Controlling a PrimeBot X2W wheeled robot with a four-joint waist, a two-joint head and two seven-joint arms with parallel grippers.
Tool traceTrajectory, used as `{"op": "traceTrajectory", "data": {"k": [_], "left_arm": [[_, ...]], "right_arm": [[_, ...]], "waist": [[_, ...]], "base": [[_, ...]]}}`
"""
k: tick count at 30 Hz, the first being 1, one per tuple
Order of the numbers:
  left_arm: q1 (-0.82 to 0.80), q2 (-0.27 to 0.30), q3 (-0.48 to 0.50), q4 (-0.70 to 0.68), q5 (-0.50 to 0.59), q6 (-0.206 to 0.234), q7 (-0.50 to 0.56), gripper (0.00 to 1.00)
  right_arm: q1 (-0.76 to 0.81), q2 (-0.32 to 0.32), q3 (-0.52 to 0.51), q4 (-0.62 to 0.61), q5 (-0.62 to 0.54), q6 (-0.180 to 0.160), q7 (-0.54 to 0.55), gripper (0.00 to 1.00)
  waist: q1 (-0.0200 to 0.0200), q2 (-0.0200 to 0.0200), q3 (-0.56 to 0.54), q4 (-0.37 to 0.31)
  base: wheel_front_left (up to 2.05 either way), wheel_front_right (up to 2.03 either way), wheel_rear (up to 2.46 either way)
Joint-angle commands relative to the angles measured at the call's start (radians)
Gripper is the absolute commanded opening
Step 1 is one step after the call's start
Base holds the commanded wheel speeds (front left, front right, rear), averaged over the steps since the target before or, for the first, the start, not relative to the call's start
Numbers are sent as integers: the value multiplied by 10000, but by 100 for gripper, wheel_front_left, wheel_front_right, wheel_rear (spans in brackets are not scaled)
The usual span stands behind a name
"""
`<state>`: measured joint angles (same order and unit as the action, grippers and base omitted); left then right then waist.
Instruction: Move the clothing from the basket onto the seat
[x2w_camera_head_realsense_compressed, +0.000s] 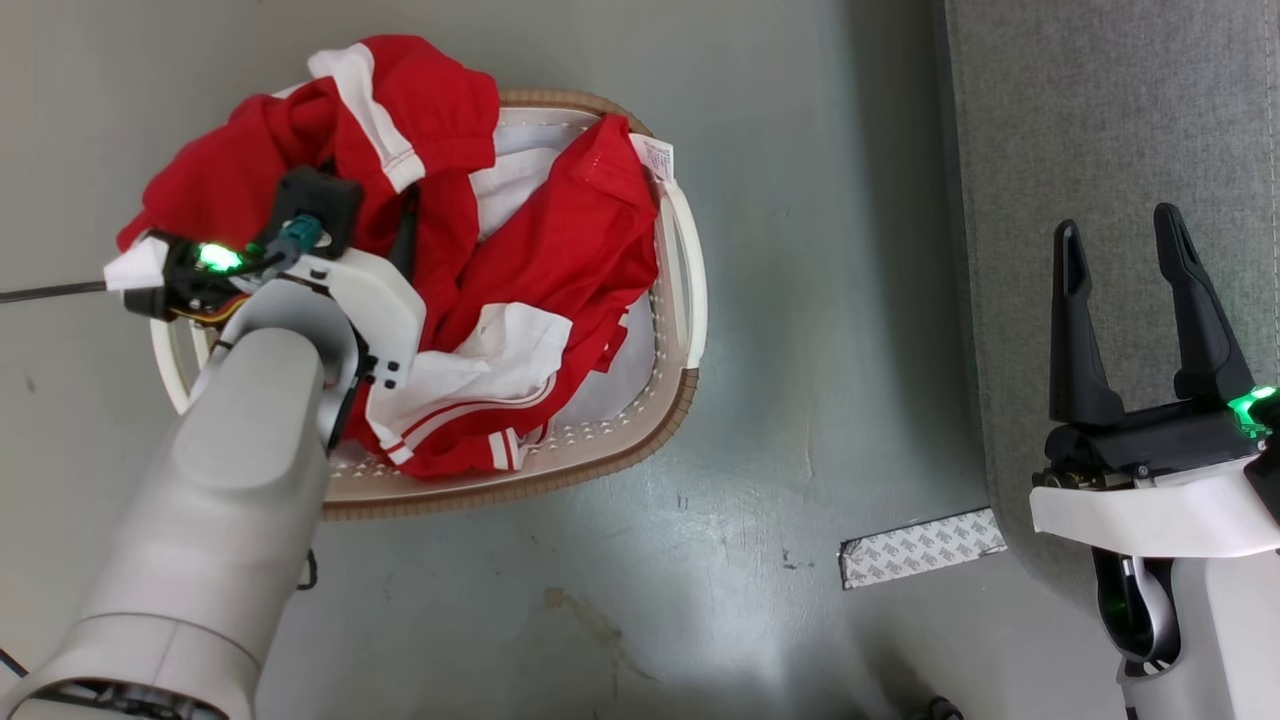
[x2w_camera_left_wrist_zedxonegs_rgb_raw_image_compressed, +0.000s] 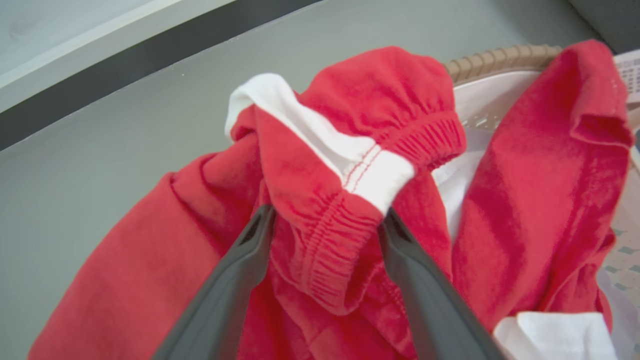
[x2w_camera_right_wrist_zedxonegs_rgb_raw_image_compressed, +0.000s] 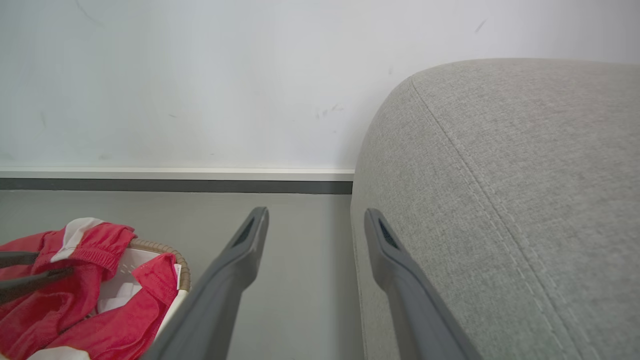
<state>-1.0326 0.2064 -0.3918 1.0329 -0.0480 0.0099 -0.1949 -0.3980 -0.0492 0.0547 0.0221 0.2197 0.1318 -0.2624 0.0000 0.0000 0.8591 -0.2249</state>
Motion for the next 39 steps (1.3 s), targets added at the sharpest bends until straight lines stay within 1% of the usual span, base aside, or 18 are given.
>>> {"op": "traceTrajectory", "data": {"k": [1, 2, 3, 4, 11, 16, 20, 24, 28, 33, 39], "left_arm": [[-132, 53, 2, 90, -36, 46, -31, 100], [-171, 67, -8, 143, -48, 69, -79, 77], [-204, 74, -22, 175, -55, 89, -124, 35], [-230, 64, -14, 196, -90, 90, -198, 0], [-284, -107, 28, 316, -321, 51, -549, 0], [406, -296, 424, -86, -859, 77, -706, 0], [1509, -438, 849, -1535, -1316, 156, -691, 0], [2847, -658, 1105, -3098, -1483, 158, -695, 0], [4056, -842, 1310, -4337, -1610, 166, -695, 0], [5129, -941, 1465, -5492, -1798, 123, -696, 0], [6083, -1095, 1451, -6490, -2206, -76, -640, 0]], "right_arm": [[-100, -23, 7, -50, 23, -21, -38, 100], [-111, -23, 15, -54, 27, -21, -38, 100], [-124, -23, 11, -57, 28, -21, -38, 100], [-133, -23, -1, -61, 28, -21, -38, 100], [-152, -22, 38, 24, -12, -21, -38, 100], [-187, -26, 57, 250, -48, -21, -37, 100], [23, -28, -24, 495, -128, -21, -38, 100], [402, -29, -41, 828, -238, -21, -38, 100], [803, -29, -15, 1131, -306, -21, -38, 100], [1337, -28, 77, 1433, -390, -21, -38, 100], [1959, -33, 224, 1712, -477, -21, -37, 100]], "waist": [[0, 0, 15, -15], [0, 0, 28, -29], [0, 0, 37, -39], [0, 0, 42, -42], [0, 0, -142, 88], [0, 0, -916, 352], [0, 0, -1959, 632], [0, 0, -3228, 960], [0, 0, -4367, 1269], [0, 0, -5565, 1583], [0, 0, -6812, 1796]], "base": [[0, 0, 0], [0, 0, 0], [0, 0, 0], [0, 0, 0], [0, 0, 0], [0, 0, 0], [0, 0, 0], [0, 0, 0], [0, 0, 0], [0, 0, 0], [0, 0, 0]]}}
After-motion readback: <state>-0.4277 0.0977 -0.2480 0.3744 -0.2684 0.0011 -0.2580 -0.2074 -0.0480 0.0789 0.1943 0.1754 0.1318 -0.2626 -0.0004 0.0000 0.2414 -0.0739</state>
